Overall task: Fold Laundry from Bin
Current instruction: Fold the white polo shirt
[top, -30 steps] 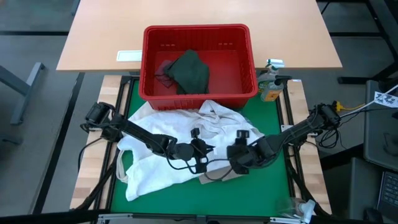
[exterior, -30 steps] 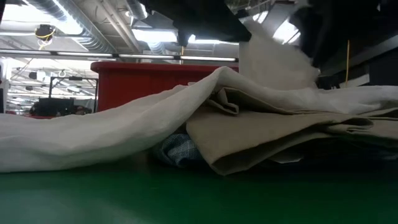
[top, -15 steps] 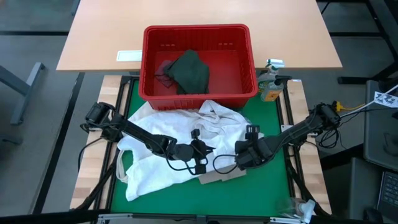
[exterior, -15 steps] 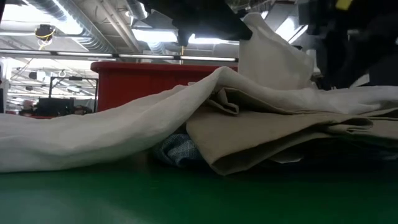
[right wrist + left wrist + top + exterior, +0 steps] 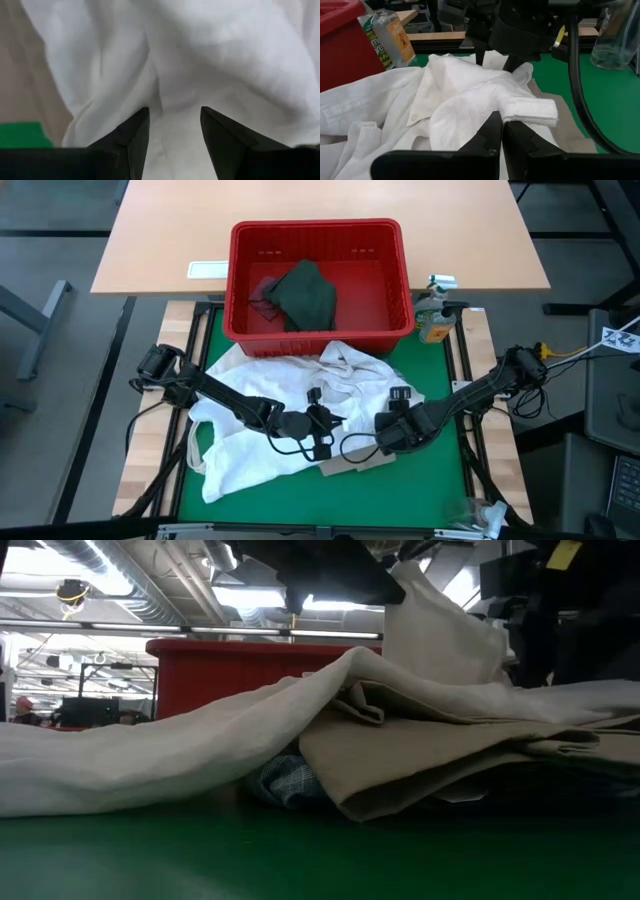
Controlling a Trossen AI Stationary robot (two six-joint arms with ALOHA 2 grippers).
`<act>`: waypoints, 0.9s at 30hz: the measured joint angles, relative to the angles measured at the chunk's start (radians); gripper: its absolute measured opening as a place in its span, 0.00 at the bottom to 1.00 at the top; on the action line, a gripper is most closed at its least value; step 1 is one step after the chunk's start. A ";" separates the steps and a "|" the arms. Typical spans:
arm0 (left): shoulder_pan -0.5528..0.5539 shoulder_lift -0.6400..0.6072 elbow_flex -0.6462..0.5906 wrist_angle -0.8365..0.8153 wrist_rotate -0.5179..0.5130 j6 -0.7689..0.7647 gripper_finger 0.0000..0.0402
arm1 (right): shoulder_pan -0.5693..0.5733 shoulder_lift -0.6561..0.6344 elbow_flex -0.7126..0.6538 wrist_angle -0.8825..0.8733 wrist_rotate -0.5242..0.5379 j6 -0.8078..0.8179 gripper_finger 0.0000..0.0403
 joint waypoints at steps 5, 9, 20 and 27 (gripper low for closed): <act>0.000 0.000 0.000 0.000 0.000 0.000 0.01 | 0.000 0.000 0.000 0.021 0.045 0.001 0.44; 0.000 0.000 0.000 0.000 0.000 0.000 0.01 | -0.001 0.000 0.000 0.021 0.059 0.001 0.44; -0.001 0.000 0.000 0.000 0.000 0.000 0.01 | -0.001 0.000 0.000 0.024 0.084 0.003 0.35; -0.001 0.000 0.000 0.000 0.000 0.000 0.01 | -0.001 0.000 0.000 0.024 0.067 0.003 0.09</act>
